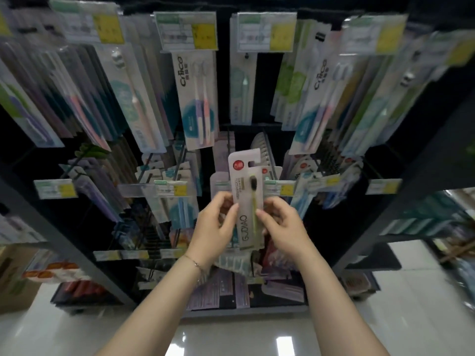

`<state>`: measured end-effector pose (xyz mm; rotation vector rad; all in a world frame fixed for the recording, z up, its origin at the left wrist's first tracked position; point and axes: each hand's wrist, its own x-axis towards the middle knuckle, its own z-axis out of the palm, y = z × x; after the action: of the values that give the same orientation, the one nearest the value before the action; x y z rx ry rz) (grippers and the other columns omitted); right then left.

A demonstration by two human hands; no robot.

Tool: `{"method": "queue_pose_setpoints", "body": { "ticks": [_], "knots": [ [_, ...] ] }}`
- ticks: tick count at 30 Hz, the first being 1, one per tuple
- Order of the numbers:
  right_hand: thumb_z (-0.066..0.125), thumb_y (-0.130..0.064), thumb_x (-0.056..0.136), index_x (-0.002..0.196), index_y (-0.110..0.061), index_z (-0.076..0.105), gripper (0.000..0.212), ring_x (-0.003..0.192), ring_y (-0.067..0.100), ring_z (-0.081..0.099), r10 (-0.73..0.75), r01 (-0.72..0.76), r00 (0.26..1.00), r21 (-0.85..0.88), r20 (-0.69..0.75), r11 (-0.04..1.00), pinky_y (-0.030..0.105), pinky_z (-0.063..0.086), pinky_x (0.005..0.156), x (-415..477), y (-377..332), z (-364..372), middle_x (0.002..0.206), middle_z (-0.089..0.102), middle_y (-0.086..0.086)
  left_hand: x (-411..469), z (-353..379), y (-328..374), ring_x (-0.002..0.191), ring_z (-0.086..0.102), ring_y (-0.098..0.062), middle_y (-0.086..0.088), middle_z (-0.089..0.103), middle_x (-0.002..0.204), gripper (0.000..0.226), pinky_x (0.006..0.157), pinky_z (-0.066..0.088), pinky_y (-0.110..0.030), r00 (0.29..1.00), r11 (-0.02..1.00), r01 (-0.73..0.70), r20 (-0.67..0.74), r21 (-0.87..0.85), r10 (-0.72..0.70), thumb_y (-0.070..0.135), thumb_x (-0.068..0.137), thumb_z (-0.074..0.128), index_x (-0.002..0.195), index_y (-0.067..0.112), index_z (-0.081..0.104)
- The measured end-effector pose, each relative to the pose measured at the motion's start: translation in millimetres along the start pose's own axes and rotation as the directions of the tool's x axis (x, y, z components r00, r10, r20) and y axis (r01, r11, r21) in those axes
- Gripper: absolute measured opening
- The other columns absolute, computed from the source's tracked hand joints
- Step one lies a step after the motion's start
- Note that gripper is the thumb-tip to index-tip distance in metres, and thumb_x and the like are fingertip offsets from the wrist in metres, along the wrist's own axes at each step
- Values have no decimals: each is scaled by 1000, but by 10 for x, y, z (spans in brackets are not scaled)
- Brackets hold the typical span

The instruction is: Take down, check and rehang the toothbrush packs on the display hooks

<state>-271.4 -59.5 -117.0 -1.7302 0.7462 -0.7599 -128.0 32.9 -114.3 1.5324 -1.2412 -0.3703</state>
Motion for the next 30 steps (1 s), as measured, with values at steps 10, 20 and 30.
{"method": "queue_pose_setpoints", "body": {
  "ticks": [10,20,30],
  "knots": [
    [53,-12,97,96,-18,56,7,66,2,56,-157,189,952,100,-264,977,20,47,62,-45,-249,-1036,84,64,-8,427,909,651,86,62,-4,11,64,91,12,74,51,-20,987,990,-134,80,-48,138,21,95,58,107,18,59],
    [57,-11,95,97,-14,60,4,62,-3,59,-123,200,895,141,-429,970,12,47,56,187,-177,-2042,79,65,-7,928,1858,1133,83,63,-3,8,67,90,11,72,53,-21,980,984,-159,108,-76,167,20,95,59,106,17,61],
    [60,-25,94,92,-29,62,5,79,12,67,-113,120,844,-21,-524,993,38,57,73,492,-50,-2727,86,71,-4,1285,2508,1444,76,60,-5,10,63,81,6,67,48,-14,984,984,-155,81,-85,161,16,96,54,98,20,57]
  ]
}}
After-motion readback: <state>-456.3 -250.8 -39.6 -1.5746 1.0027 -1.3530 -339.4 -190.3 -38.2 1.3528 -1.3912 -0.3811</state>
